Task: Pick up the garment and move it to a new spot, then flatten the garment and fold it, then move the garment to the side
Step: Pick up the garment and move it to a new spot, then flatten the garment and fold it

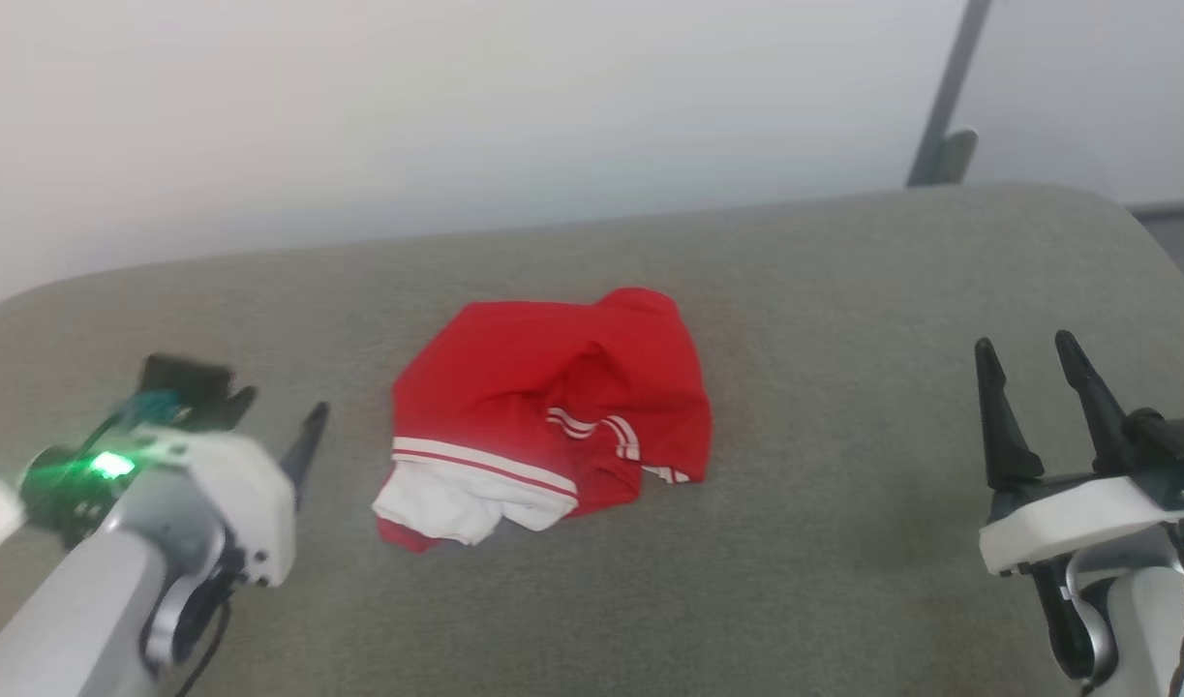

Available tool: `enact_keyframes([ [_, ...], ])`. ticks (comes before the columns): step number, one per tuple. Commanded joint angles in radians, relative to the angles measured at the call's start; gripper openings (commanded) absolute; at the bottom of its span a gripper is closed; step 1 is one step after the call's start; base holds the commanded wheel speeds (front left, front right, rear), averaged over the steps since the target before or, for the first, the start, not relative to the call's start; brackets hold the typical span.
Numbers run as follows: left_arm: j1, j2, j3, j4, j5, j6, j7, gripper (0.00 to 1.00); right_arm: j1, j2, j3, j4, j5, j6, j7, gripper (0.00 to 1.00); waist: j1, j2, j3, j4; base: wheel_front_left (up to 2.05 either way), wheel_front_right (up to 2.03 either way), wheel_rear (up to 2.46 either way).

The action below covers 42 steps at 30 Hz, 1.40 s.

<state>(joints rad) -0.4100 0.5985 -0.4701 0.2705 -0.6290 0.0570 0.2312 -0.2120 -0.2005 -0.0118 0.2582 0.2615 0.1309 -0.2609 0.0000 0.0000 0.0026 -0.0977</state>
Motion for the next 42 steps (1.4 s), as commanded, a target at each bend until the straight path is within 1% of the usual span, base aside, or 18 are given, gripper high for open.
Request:
enact_keyframes([
  [1, 0.047, 0.015, 0.025, -0.022, -0.008, 0.018, -0.042, 1.00, 0.014, -0.004, -0.007, -0.008, -0.004, 0.000, -0.005, 1.00, 0.0000, 0.0000, -0.022, 0.028, 0.00, 0.00, 0.00],
  [7, 0.172, 0.050, 0.096, -0.090, -0.023, 0.067, -0.176, 1.00, 0.048, -0.007, -0.034, -0.019, -0.004, 0.000, -0.005, 1.00, 0.0000, 0.0000, -0.048, 0.077, 0.00, 0.00, 0.00],
  [13, 0.286, 0.055, 0.153, -0.147, -0.047, 0.108, -0.274, 1.00, 0.079, -0.013, -0.059, -0.036, -0.010, 0.000, -0.005, 1.00, 0.0000, 0.0000, -0.065, 0.119, 0.00, 0.00, 0.00],
  [24, 0.412, 0.066, 0.213, -0.192, -0.090, 0.139, -0.343, 1.00, 0.123, -0.002, -0.088, -0.050, -0.014, 0.000, -0.005, 1.00, 0.0000, 0.0000, -0.088, 0.166, 0.00, 0.00, 0.00],
  [32, 0.441, 0.067, 0.224, -0.207, -0.098, 0.144, -0.361, 1.00, 0.140, 0.002, -0.089, -0.056, -0.019, 0.000, -0.005, 1.00, 0.0000, 0.0000, -0.089, 0.181, 0.00, 0.00, 0.00],
  [42, 0.441, 0.076, 0.223, -0.218, -0.103, 0.136, -0.363, 1.00, 0.130, 0.002, -0.077, -0.058, -0.020, 0.000, -0.005, 1.00, 0.0000, 0.0000, -0.083, 0.172, 0.00, 0.00, 0.00],
])
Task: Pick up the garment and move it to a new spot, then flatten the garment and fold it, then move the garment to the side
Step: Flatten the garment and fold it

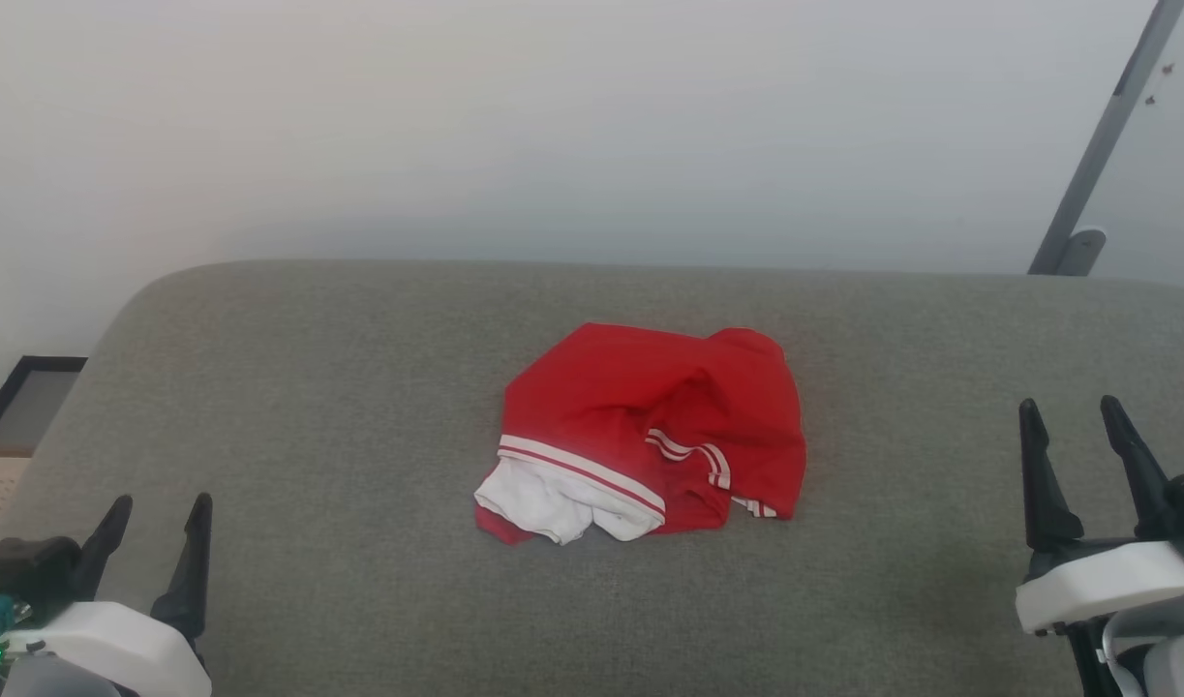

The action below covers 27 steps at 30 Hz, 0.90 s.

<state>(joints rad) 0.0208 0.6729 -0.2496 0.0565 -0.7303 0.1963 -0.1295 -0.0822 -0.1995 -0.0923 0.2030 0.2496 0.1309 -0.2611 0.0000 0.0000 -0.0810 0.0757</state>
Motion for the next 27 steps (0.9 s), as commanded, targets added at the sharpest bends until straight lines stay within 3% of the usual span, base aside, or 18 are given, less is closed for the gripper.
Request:
enact_keyframes([
  [1, 0.006, 0.003, 0.000, -0.006, 0.000, -0.004, 0.000, 1.00, -0.002, 0.002, 0.005, -0.003, -0.008, 0.000, -0.005, 1.00, 0.0000, 0.0000, 0.003, -0.004, 0.00, 0.00, 0.00],
  [5, -0.026, 0.017, -0.007, -0.017, 0.003, -0.012, 0.023, 1.00, -0.017, 0.005, 0.012, -0.007, -0.010, 0.000, -0.005, 1.00, 0.0000, 0.0000, 0.018, -0.023, 0.00, 0.00, 0.00],
  [16, -0.226, 0.060, -0.075, -0.016, -0.013, -0.103, 0.201, 1.00, -0.074, 0.023, 0.046, -0.018, -0.006, 0.000, -0.005, 1.00, 0.0000, 0.0000, 0.095, -0.123, 0.00, 0.00, 0.00],
  [27, -0.434, 0.049, -0.194, 0.081, -0.064, -0.210, 0.492, 1.00, -0.127, 0.044, 0.055, -0.032, -0.009, 0.000, -0.005, 1.00, 0.0000, 0.0000, 0.189, -0.244, 0.00, 0.00, 0.00],
])
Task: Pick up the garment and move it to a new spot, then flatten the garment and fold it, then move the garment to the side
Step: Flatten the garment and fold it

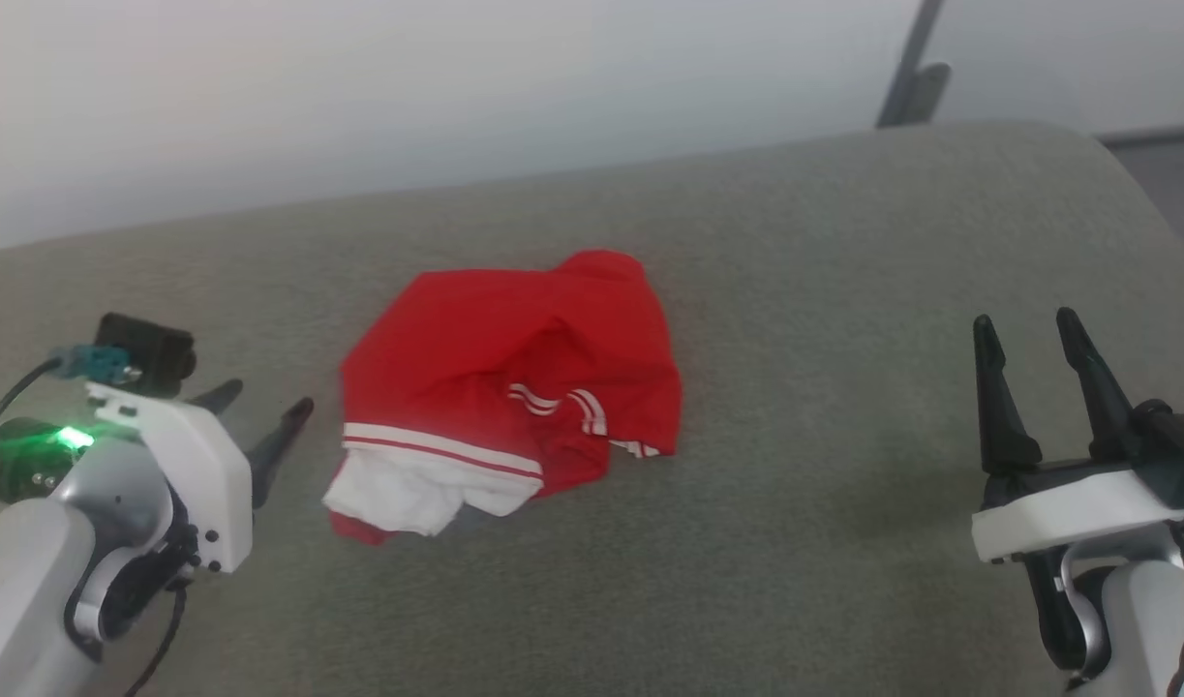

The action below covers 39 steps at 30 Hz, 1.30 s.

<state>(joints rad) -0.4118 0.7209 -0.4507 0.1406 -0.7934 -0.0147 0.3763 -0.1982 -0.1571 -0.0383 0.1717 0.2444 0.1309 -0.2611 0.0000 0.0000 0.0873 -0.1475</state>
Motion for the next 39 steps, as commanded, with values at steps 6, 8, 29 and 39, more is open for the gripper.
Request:
enact_keyframes([
  [6, -0.054, -0.006, -0.049, 0.056, -0.030, -0.015, 0.147, 1.00, -0.025, 0.007, 0.002, 0.004, 0.007, 0.000, -0.005, 1.00, 0.0000, 0.0000, 0.054, -0.062, 0.00, 0.00, 0.00],
  [8, -0.066, -0.010, -0.061, 0.075, -0.040, -0.012, 0.184, 1.00, -0.025, 0.012, 0.003, 0.000, 0.002, 0.000, -0.005, 1.00, 0.0000, 0.0000, 0.063, -0.071, 0.00, 0.00, 0.00],
  [29, -0.117, -0.050, -0.084, 0.206, -0.099, 0.024, 0.334, 0.00, -0.046, 0.012, -0.007, 0.007, -0.007, 0.000, -0.005, 1.00, 0.0000, 0.0000, 0.100, -0.073, 0.00, 0.00, 0.00],
  [39, -0.122, -0.038, -0.061, 0.187, -0.110, 0.049, 0.326, 0.00, -0.037, 0.006, -0.022, 0.006, -0.013, 0.000, -0.005, 1.00, 0.0000, 0.0000, 0.092, -0.045, 0.00, 0.00, 0.00],
])
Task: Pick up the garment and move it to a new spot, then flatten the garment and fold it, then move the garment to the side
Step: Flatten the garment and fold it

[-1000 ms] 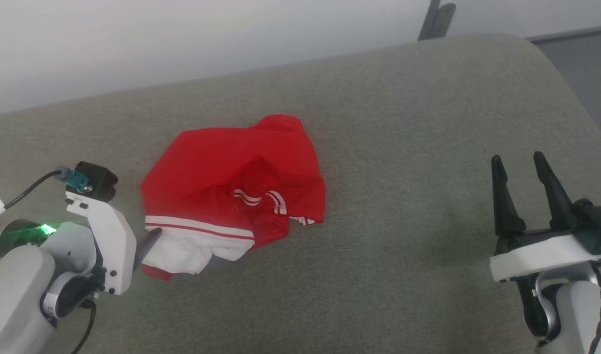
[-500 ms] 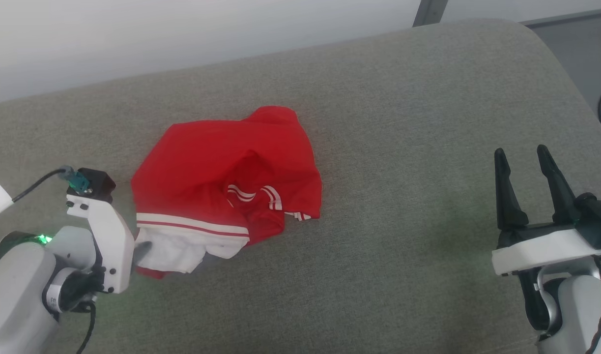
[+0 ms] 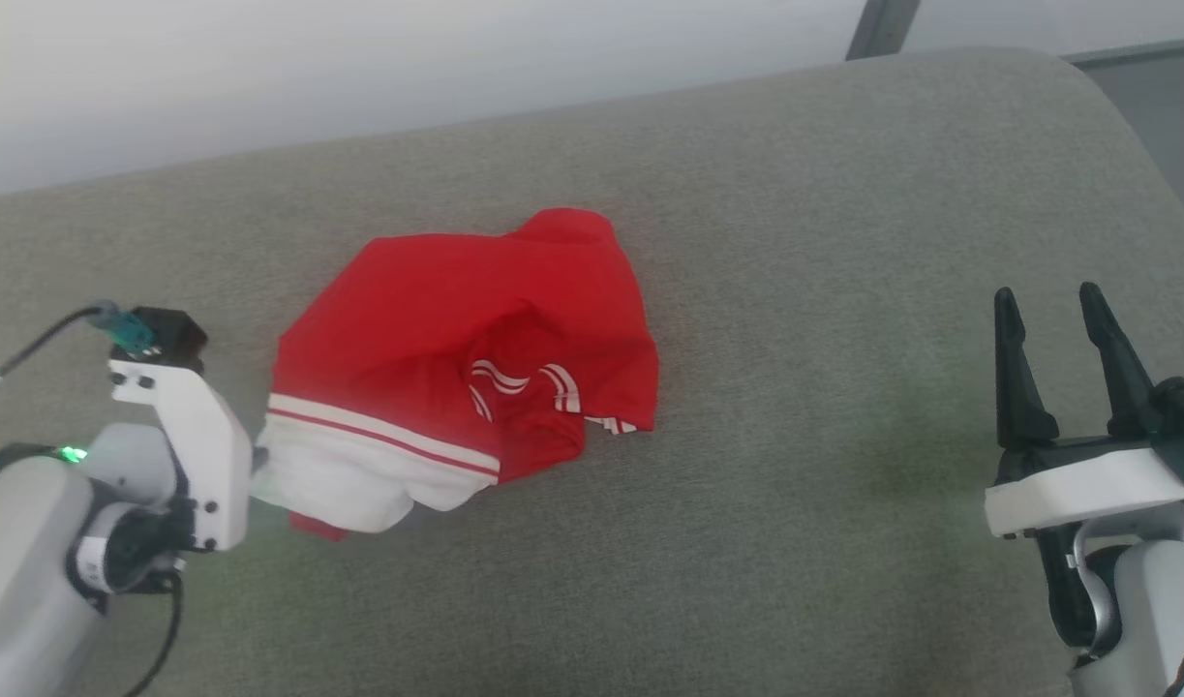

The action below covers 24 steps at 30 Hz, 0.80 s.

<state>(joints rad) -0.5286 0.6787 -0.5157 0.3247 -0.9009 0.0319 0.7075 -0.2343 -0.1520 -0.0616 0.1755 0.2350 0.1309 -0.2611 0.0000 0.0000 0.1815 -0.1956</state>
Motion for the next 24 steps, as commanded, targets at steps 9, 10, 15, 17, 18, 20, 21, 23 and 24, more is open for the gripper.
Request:
enact_keyframes([
  [9, 0.086, 0.134, 0.076, -0.113, -0.016, 0.064, -0.012, 0.00, 0.012, 0.002, -0.016, 0.004, -0.016, 0.000, -0.005, 1.00, 0.0000, 0.0000, -0.016, 0.054, 0.00, 0.00, 0.00],
  [10, 0.105, 0.157, 0.086, -0.127, -0.017, 0.075, -0.012, 0.00, 0.013, 0.000, -0.017, 0.005, -0.016, 0.000, -0.005, 1.00, 0.0000, 0.0000, -0.017, 0.060, 0.00, 0.00, 0.00],
  [15, 0.203, 0.250, 0.131, -0.160, -0.032, 0.133, -0.003, 0.00, 0.012, -0.003, -0.015, 0.009, -0.018, 0.000, -0.005, 1.00, 0.0000, 0.0000, -0.017, 0.077, 0.00, 0.00, 0.00],
  [17, 0.240, 0.277, 0.141, -0.158, -0.030, 0.154, -0.004, 0.00, 0.007, -0.005, -0.013, 0.010, -0.015, 0.000, -0.005, 1.00, 0.0000, 0.0000, -0.016, 0.082, 0.00, 0.00, 0.00],
  [18, 0.255, 0.285, 0.145, -0.154, -0.029, 0.160, -0.011, 0.00, 0.005, -0.005, -0.012, 0.011, -0.013, 0.000, -0.005, 1.00, 0.0000, 0.0000, -0.015, 0.084, 0.00, 0.00, 0.00],
  [20, 0.286, 0.298, 0.148, -0.131, -0.028, 0.176, -0.019, 0.00, 0.001, -0.006, -0.007, 0.014, -0.010, 0.000, -0.005, 1.00, 0.0000, 0.0000, -0.013, 0.087, 0.00, 0.00, 0.00],
  [21, 0.298, 0.300, 0.145, -0.119, -0.026, 0.176, -0.021, 0.00, -0.001, -0.004, -0.002, 0.015, -0.008, 0.000, -0.005, 1.00, 0.0000, 0.0000, -0.012, 0.087, 0.00, 0.00, 0.00],
  [23, 0.307, 0.281, 0.146, -0.095, -0.038, 0.174, -0.034, 0.00, -0.003, -0.004, 0.006, 0.019, -0.006, 0.000, -0.005, 1.00, 0.0000, 0.0000, -0.010, 0.089, 0.00, 0.00, 0.00],
  [24, 0.311, 0.270, 0.144, -0.083, -0.040, 0.169, -0.043, 0.00, -0.004, -0.006, 0.010, 0.022, -0.004, 0.000, -0.005, 1.00, 0.0000, 0.0000, -0.009, 0.089, 0.00, 0.00, 0.00],
])
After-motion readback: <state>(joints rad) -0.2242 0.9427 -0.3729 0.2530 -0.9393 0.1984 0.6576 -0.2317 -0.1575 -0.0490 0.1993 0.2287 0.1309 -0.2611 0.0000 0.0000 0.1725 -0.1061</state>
